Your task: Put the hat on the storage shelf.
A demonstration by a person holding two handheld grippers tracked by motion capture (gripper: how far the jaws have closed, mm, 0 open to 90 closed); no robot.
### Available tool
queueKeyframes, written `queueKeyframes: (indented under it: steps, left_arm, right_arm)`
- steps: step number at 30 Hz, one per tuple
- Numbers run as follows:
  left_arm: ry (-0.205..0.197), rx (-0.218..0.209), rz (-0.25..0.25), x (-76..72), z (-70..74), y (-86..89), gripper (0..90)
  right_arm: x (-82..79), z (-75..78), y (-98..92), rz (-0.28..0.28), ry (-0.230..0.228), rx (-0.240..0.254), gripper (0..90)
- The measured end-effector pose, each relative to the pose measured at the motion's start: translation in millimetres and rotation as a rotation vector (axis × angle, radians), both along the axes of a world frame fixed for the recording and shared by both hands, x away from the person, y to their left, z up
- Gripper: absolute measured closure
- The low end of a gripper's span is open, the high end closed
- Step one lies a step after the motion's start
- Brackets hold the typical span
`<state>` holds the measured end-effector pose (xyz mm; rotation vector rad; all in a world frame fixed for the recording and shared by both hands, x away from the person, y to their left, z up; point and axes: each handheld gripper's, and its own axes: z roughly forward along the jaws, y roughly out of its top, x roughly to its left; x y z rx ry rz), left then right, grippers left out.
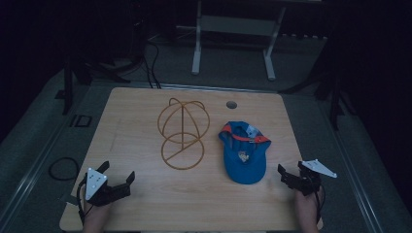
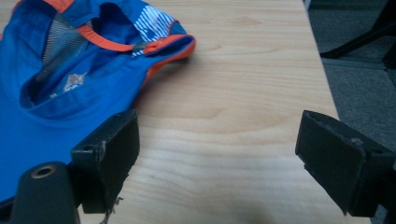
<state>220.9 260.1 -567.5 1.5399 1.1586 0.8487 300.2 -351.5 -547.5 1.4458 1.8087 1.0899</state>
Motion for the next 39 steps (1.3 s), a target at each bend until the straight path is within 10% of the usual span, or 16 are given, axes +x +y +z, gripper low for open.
queueKeyframes:
  steps: [21,39]
  left_arm:
    - [0.024,-0.038,-0.033,0.7,-0.1,-3.8,2.4]
    - [0.056,-0.011,-0.053,0.0,4.0,-10.5,2.4]
  right_arm:
    - [55.8,60.1,36.5,0.158,-0.045,-0.001,14.9]
    - [117.6,46.5,62.5,0.286,-0.030,-0.049,31.0]
